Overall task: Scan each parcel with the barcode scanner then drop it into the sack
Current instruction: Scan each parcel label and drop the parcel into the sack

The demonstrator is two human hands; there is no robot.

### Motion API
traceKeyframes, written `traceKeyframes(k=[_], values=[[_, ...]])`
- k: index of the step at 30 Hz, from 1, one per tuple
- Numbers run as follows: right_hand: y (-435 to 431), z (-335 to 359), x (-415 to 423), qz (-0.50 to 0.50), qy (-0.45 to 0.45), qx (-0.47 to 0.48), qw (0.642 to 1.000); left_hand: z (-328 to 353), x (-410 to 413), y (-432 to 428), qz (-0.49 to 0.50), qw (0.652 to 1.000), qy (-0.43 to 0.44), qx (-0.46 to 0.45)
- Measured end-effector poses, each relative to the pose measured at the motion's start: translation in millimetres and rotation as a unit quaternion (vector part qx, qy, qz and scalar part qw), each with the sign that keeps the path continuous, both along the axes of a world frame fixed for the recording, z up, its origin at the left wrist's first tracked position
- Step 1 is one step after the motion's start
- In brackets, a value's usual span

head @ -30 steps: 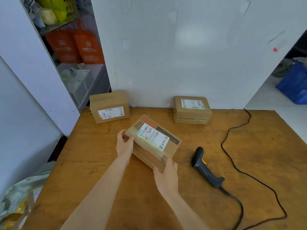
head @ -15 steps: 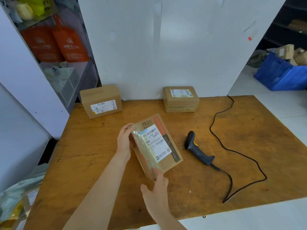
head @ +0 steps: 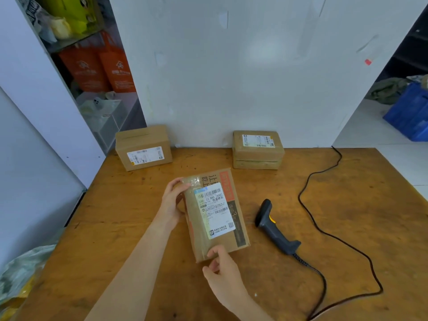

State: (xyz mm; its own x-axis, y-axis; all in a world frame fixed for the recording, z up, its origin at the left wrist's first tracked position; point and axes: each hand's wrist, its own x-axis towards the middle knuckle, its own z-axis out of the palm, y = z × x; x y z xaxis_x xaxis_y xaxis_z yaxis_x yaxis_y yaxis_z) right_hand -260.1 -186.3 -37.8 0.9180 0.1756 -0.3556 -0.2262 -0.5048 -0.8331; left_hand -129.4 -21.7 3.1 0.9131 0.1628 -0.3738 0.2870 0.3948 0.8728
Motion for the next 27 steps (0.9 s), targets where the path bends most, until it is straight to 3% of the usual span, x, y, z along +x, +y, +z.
traceKeyframes(k=[8, 12, 15, 17, 20, 22, 27], values=[[-32, 0, 26, 0.078, 0.006, -0.012, 0.997, -4, 15, -7, 0.042, 0.998, -0.01, -0.048], [-50, 5, 42, 0.154, 0.072, 0.01, 0.985, -3, 20, -13, 0.047, 0.998, -0.023, -0.034], [-86, 1, 67, 0.195, 0.112, -0.072, 0.972, -7, 24, -15, 0.069, 0.997, -0.019, -0.027], [-116, -7, 83, 0.148, 0.098, -0.191, 0.966, -11, 23, -14, 0.076, 0.997, -0.007, -0.023], [-145, -28, 99, -0.018, -0.034, -0.38, 0.924, -13, 21, -15, 0.082, 0.996, -0.003, -0.02], [-152, -41, 109, -0.052, -0.058, -0.411, 0.908, -13, 20, -16, 0.083, 0.996, -0.002, -0.018], [-149, -63, 130, -0.022, -0.045, -0.403, 0.914, -11, 12, -18, 0.095, 0.995, 0.019, -0.012]])
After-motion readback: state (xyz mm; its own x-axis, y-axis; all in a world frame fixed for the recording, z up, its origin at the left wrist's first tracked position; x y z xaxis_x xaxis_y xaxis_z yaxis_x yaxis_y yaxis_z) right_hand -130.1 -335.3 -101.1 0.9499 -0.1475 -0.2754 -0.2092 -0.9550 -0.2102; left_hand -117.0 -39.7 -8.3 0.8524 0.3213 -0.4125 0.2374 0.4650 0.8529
